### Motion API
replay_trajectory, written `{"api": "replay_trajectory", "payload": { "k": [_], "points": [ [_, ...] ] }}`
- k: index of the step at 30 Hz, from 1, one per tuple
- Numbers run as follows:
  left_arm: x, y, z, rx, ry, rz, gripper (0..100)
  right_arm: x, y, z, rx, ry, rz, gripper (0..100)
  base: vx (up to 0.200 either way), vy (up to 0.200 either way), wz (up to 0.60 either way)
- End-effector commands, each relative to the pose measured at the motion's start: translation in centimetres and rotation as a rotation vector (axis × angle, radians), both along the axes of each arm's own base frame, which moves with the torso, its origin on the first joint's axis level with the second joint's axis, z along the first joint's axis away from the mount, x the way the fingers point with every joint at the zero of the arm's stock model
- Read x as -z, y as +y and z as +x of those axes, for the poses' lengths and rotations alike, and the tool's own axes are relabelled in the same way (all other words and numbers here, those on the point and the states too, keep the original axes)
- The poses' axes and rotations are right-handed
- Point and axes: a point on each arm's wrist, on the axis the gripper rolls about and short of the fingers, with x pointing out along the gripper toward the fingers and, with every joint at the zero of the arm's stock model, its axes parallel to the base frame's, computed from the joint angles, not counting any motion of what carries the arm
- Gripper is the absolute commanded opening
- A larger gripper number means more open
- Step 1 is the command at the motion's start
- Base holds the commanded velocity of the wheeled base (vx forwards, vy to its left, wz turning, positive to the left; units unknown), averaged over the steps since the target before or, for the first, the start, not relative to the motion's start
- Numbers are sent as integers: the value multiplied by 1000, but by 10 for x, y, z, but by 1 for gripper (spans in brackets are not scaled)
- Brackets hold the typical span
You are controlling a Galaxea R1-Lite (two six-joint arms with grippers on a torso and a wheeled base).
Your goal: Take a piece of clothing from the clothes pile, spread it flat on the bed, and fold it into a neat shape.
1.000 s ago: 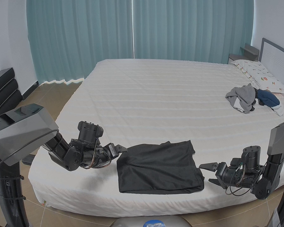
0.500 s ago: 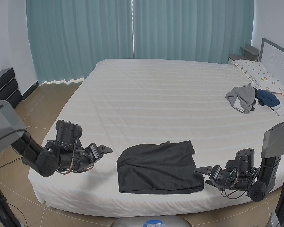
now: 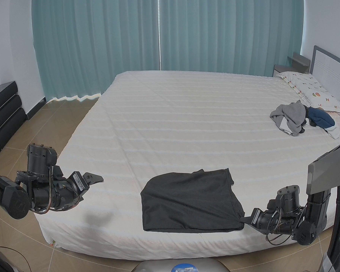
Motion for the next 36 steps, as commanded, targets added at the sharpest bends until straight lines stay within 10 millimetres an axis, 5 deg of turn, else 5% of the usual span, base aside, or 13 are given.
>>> {"api": "replay_trajectory", "payload": {
  "k": [1,8,9,18,23,31,36],
  "points": [
    [-14,5,-8,-15,-55,-10,100,0,-4,-3,4,3,-15,0,0,0,0],
    [-18,6,-14,-19,-39,-3,100,1,-6,-8,5,14,-30,0,0,0,0],
    [-17,6,-14,-21,-35,-1,100,1,-7,-9,0,14,-36,100,0,0,0],
    [-19,9,-16,-65,-44,20,100,-16,-17,-17,28,-90,-8,100,0,0,0],
    [-37,13,-33,-136,-120,-7,100,-62,-32,-26,88,-267,37,100,0,0,0],
    [-81,23,-95,-181,-356,-8,100,-134,-50,-68,125,-543,45,100,0,0,0],
    [-91,33,-140,-220,-463,81,100,-158,-64,-103,125,-707,-90,100,0,0,0]
  ]
}}
